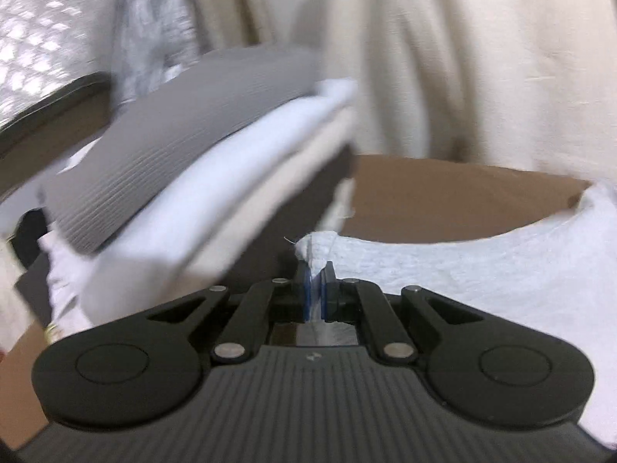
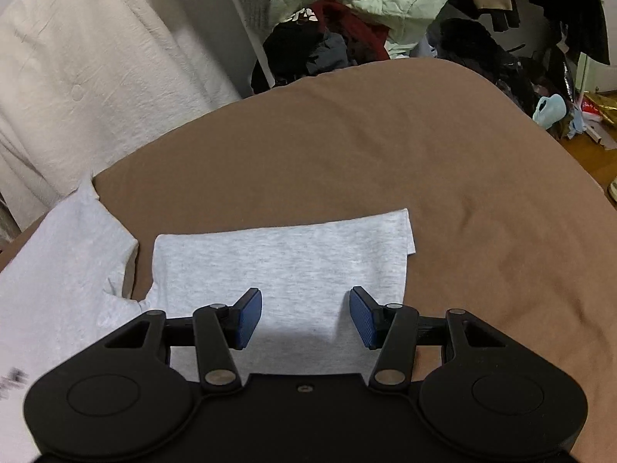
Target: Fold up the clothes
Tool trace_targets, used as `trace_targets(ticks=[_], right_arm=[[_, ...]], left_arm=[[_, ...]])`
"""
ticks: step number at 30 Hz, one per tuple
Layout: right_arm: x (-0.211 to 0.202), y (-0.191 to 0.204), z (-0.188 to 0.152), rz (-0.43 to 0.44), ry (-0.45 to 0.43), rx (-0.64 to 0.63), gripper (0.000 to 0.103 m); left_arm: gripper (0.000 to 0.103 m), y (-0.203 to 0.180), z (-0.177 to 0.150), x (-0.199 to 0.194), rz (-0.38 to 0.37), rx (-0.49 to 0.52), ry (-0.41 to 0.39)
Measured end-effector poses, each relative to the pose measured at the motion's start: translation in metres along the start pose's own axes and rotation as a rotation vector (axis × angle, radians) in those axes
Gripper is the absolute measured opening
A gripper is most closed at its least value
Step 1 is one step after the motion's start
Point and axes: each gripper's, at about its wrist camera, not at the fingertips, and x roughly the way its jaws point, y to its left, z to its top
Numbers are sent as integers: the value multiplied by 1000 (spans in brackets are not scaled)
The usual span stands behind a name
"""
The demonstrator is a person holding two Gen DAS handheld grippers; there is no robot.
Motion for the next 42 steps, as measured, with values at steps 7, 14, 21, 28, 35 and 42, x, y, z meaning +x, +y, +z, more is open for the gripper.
trace_targets(ticks=[7, 14, 21, 28, 35, 42], right_arm=[[1, -10, 1, -1, 3, 31, 56], [-2, -20, 2, -44, -3, 28, 57], [3, -35, 3, -62, 74, 18, 60], [21, -50, 1, 261, 86, 117, 62], [12, -35, 0, 251, -188, 65, 6], [-89, -45, 0, 213, -447, -121, 4]], left_arm=[[5, -25, -59, 29, 148, 216, 58], [9, -36, -62, 43, 266, 240, 109], [38, -62, -88, 10, 204, 416, 261], [60, -76, -98, -131, -141, 202, -4], [60, -134, -128, -182, -418, 122, 51], [60, -181, -178, -198, -472, 298, 159]])
